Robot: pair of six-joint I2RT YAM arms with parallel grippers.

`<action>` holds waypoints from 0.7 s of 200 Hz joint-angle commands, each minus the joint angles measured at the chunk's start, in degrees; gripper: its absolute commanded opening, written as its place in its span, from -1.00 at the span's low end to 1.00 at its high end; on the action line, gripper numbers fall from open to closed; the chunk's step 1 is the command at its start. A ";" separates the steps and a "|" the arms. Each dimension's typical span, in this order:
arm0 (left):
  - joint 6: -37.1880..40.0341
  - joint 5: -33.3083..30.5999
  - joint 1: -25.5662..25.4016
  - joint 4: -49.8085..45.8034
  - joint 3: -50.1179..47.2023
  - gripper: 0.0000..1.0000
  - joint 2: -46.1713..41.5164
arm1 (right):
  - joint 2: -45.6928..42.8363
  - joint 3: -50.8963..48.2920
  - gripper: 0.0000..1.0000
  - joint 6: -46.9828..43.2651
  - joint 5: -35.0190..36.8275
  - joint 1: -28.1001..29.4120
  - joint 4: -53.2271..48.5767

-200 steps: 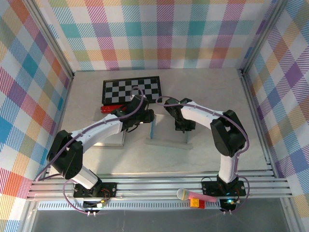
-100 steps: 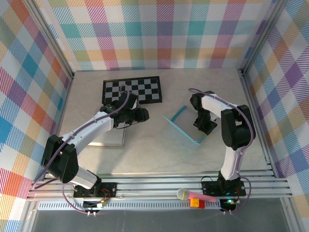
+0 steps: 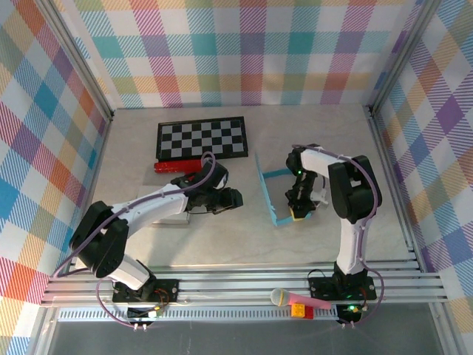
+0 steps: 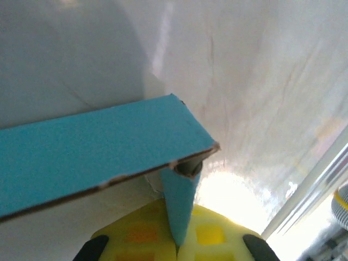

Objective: Fold the paper box

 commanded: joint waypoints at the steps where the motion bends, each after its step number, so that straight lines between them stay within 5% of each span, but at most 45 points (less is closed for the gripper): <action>1: -1.67 0.93 -0.34 3.01 0.45 -0.04 1.66 | -0.88 -3.43 -0.99 6.92 -6.27 2.19 4.00; 30: -1.08 0.93 -0.31 3.14 2.47 -0.04 3.87 | -4.14 -6.03 -0.17 7.36 -7.59 3.93 8.64; 42: -0.71 0.84 -0.31 2.95 3.64 -0.04 4.70 | -5.97 -6.04 0.03 5.83 -7.19 4.12 8.57; 97: 0.82 -0.21 -0.19 1.45 9.16 -0.04 7.59 | -20.74 -1.81 0.23 -8.90 4.81 4.03 3.55; 140: 1.60 -0.15 -0.18 0.52 12.51 -0.04 8.75 | -29.19 1.16 0.17 -36.68 2.93 5.51 16.22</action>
